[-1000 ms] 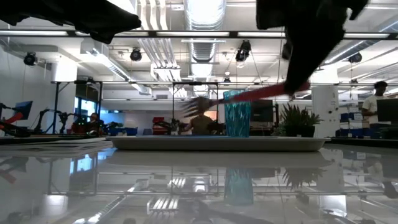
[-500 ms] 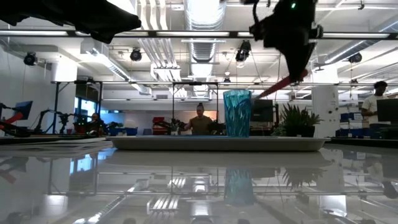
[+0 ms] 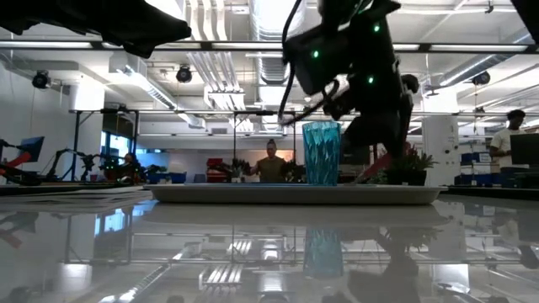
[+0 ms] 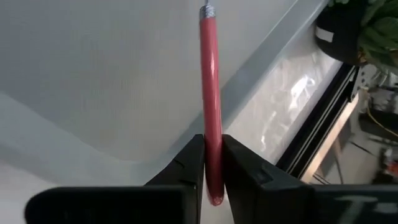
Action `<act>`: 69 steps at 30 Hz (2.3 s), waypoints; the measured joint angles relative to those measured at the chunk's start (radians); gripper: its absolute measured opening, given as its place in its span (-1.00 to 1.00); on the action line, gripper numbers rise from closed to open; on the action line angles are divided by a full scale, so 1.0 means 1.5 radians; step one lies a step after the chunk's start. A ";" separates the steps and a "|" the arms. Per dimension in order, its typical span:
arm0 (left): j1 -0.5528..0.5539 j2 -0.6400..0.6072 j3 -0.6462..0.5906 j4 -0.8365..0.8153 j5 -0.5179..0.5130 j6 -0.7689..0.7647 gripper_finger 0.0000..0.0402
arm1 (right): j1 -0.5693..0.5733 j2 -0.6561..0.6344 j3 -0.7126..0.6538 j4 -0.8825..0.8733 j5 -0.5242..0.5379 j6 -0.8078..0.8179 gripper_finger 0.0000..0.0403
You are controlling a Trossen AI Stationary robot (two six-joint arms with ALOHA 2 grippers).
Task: Pick and place plate/cup/fork/spoon on tray
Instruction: Put the red fork beside the blue plate on the gray tray
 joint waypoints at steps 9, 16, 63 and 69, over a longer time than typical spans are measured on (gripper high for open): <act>0.000 0.000 0.000 0.000 0.000 0.000 -0.65 | 0.000 0.073 0.038 0.001 -0.013 -0.023 -0.72; 0.000 0.000 0.000 0.000 0.000 0.000 -0.65 | 0.001 0.082 0.076 0.009 -0.016 -0.041 -0.48; 0.000 0.000 -0.008 0.001 0.000 -0.022 -0.65 | -0.087 -0.276 -0.416 0.574 -0.155 -0.103 -0.96; 0.000 0.000 -0.008 0.001 0.000 -0.019 -0.65 | -0.087 -0.276 -0.433 0.620 -0.150 -0.101 -0.96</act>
